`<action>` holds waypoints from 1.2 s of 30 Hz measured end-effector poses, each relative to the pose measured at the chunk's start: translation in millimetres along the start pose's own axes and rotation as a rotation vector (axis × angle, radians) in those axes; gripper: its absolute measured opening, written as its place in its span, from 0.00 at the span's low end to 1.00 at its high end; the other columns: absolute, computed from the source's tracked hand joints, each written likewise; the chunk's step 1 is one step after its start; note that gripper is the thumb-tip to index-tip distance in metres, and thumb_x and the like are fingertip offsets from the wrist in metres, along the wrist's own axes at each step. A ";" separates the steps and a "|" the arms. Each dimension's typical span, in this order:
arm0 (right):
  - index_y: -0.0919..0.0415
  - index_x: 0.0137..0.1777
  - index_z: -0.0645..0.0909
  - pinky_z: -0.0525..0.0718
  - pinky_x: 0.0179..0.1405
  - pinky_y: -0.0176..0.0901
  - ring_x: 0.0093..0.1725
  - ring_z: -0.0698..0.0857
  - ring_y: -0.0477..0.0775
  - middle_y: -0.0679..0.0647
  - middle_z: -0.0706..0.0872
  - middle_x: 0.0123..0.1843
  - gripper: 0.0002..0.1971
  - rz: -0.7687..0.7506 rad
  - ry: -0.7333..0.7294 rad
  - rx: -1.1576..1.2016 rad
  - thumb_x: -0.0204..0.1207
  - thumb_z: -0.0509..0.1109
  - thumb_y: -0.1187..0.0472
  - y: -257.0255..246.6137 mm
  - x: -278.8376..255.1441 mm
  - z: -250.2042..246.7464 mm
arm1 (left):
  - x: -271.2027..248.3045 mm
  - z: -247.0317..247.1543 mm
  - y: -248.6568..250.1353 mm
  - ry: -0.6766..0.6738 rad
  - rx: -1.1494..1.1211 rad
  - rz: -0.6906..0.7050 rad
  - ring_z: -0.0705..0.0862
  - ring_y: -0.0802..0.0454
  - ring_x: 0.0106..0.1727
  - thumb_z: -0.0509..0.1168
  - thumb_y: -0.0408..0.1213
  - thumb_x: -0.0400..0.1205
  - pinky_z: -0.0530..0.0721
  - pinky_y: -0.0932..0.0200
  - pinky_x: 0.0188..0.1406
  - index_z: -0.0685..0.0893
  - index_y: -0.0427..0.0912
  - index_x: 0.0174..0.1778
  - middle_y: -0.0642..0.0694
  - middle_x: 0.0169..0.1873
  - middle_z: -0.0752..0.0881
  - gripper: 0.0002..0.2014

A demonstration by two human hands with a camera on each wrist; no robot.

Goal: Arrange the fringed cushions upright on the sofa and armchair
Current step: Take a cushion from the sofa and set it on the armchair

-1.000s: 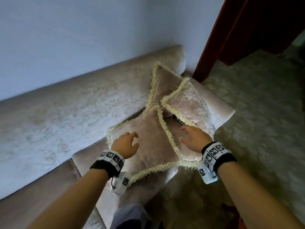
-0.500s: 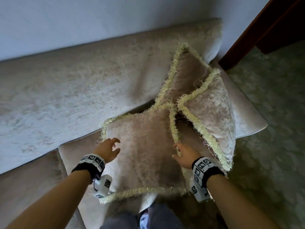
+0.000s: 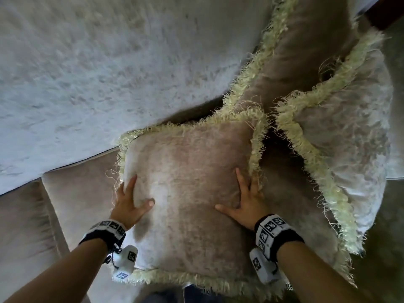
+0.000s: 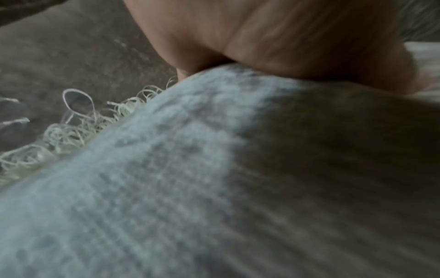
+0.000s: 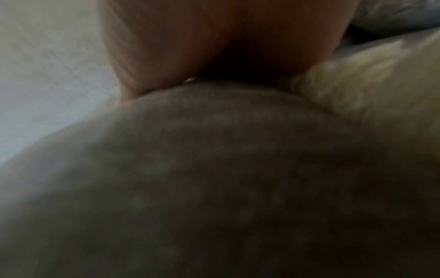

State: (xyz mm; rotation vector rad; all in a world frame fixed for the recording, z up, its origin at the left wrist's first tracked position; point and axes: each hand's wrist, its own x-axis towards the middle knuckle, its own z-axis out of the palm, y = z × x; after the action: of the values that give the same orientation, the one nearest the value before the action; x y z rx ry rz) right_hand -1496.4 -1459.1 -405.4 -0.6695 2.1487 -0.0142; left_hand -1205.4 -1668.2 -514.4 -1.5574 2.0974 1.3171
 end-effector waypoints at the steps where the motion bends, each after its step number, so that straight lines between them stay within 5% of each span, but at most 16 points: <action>1: 0.18 0.70 0.22 0.59 0.80 0.70 0.84 0.49 0.72 0.58 0.36 0.87 0.59 0.011 0.004 -0.012 0.51 0.65 0.15 1.1 3.8 2.9 | 4.3 1.7 -4.0 0.002 -0.006 -0.009 0.57 0.32 0.80 0.66 0.73 0.58 0.64 0.25 0.73 0.46 0.70 0.80 0.35 0.80 0.56 0.55; 9: 0.19 0.69 0.20 0.52 0.80 0.68 0.84 0.43 0.72 0.65 0.37 0.86 0.66 0.076 -0.008 -0.040 0.42 0.68 0.14 -5.1 20.6 11.6 | 12.2 4.0 -10.1 -0.057 -0.060 -0.041 0.59 0.37 0.77 0.72 0.68 0.49 0.64 0.33 0.74 0.44 0.70 0.80 0.38 0.75 0.58 0.64; 12: 0.20 0.70 0.20 0.58 0.80 0.67 0.83 0.50 0.74 0.68 0.43 0.84 0.68 0.091 -0.005 -0.057 0.41 0.69 0.14 -9.1 20.2 12.8 | 11.9 -1.2 -6.5 -0.128 -0.119 -0.063 0.63 0.38 0.76 0.74 0.66 0.47 0.66 0.39 0.73 0.42 0.69 0.80 0.40 0.72 0.58 0.67; 16: 0.23 0.74 0.23 0.63 0.78 0.62 0.82 0.57 0.73 0.69 0.47 0.82 0.69 0.118 -0.035 -0.020 0.45 0.73 0.19 -11.6 15.9 11.3 | 14.8 -11.5 -6.2 -0.243 -0.050 -0.058 0.62 0.32 0.77 0.80 0.64 0.48 0.67 0.34 0.75 0.36 0.81 0.74 0.38 0.73 0.59 0.68; 19: 0.21 0.74 0.25 0.66 0.79 0.62 0.81 0.62 0.72 0.70 0.52 0.82 0.69 0.117 -0.006 0.052 0.43 0.75 0.20 -13.2 10.9 13.6 | 7.8 -17.8 -0.2 -0.267 -0.025 -0.029 0.61 0.33 0.79 0.81 0.62 0.49 0.66 0.35 0.75 0.36 0.79 0.76 0.37 0.77 0.57 0.69; 22: 0.18 0.74 0.31 0.73 0.74 0.61 0.76 0.70 0.72 0.69 0.59 0.79 0.67 0.067 0.052 0.144 0.48 0.81 0.28 -20.2 0.3 12.3 | -4.1 -23.9 8.2 -0.256 -0.031 0.037 0.57 0.36 0.81 0.82 0.61 0.51 0.65 0.35 0.76 0.38 0.77 0.77 0.39 0.80 0.53 0.69; 25: 0.27 0.80 0.36 0.75 0.72 0.60 0.74 0.73 0.68 0.65 0.63 0.80 0.66 -0.011 0.055 0.153 0.52 0.82 0.31 -30.2 -13.8 3.0 | -23.4 -37.7 18.3 -0.244 -0.041 0.058 0.58 0.35 0.80 0.83 0.57 0.56 0.66 0.35 0.75 0.41 0.74 0.79 0.40 0.80 0.54 0.65; 31: 0.40 0.84 0.41 0.74 0.72 0.52 0.76 0.72 0.60 0.56 0.68 0.81 0.62 -0.173 0.106 0.139 0.59 0.83 0.38 -60.9 -58.0 -33.8 | -72.5 -94.4 36.6 -0.146 -0.091 0.142 0.65 0.42 0.79 0.81 0.64 0.51 0.69 0.38 0.75 0.47 0.74 0.79 0.45 0.80 0.62 0.64; 36: 0.31 0.81 0.38 0.76 0.72 0.62 0.76 0.73 0.62 0.58 0.67 0.80 0.65 -0.272 0.219 0.176 0.51 0.79 0.27 -100.4 -93.7 -82.1 | -113.5 -166.9 77.1 0.011 -0.139 0.206 0.67 0.45 0.77 0.82 0.63 0.50 0.71 0.37 0.73 0.51 0.70 0.79 0.50 0.80 0.64 0.64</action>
State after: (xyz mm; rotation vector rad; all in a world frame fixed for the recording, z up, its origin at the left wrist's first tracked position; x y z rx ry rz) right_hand -1466.3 -1519.4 -260.4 -0.8834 2.2135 -0.4359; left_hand -1170.2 -1716.1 -306.6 -1.4332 2.2677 1.5560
